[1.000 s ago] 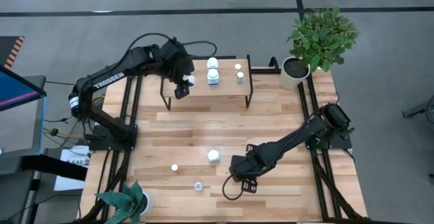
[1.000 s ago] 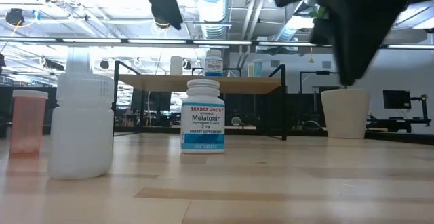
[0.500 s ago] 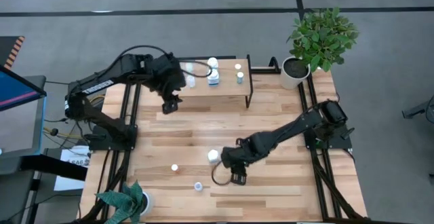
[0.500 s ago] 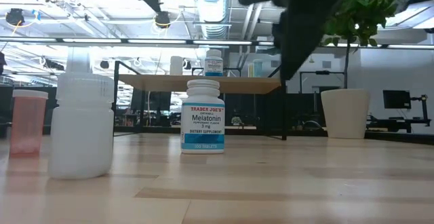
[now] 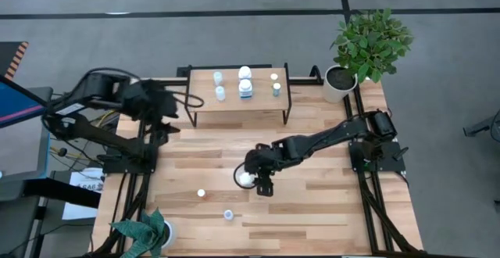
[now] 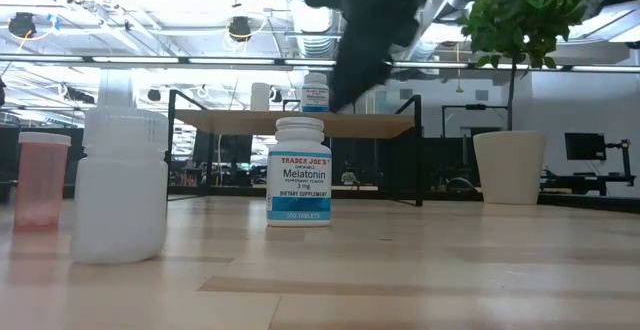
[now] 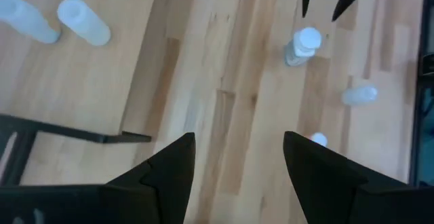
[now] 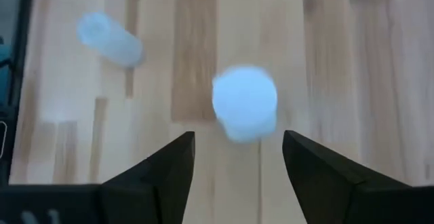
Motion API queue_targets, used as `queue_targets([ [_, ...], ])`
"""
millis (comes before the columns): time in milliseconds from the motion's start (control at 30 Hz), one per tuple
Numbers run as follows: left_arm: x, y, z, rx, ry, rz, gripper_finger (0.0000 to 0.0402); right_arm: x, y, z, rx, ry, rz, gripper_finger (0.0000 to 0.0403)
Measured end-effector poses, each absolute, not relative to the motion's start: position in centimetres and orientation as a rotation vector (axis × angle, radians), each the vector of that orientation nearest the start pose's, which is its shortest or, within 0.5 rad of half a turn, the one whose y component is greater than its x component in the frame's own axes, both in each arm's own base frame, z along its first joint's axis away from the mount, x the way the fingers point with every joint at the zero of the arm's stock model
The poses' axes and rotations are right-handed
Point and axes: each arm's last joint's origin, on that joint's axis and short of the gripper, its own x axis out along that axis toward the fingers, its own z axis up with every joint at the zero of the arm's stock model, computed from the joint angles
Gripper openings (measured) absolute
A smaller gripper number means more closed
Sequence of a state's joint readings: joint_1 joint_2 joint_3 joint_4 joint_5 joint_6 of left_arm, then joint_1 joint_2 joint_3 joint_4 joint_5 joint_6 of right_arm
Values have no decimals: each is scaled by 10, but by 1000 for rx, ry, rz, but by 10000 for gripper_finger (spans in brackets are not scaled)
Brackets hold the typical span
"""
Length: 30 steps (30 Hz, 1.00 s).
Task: Pick and place medicine bottles onto shelf by color
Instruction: Put the white blue pill bottle on the shelf and align it with the white blue pill bottles
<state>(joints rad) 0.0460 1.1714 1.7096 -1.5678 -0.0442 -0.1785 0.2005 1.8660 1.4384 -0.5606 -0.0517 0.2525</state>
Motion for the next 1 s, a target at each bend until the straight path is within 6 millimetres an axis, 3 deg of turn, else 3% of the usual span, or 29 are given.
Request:
queue_targets([
  [167, 124, -2, 447, -196, 944, 175, 209, 395, 82, 233, 42, 927, 179, 245],
  [300, 117, -7, 449, -194, 917, 180, 209, 401, 83, 233, -29, 870, 219, 245],
  [567, 120, -13, 449, -159, 923, 146, 209, 408, 85, 210, -103, 905, 190, 245],
  [1000, 130, -15, 445, -118, 950, 161, 209, 414, 87, 212, -97, 843, 198, 248],
])
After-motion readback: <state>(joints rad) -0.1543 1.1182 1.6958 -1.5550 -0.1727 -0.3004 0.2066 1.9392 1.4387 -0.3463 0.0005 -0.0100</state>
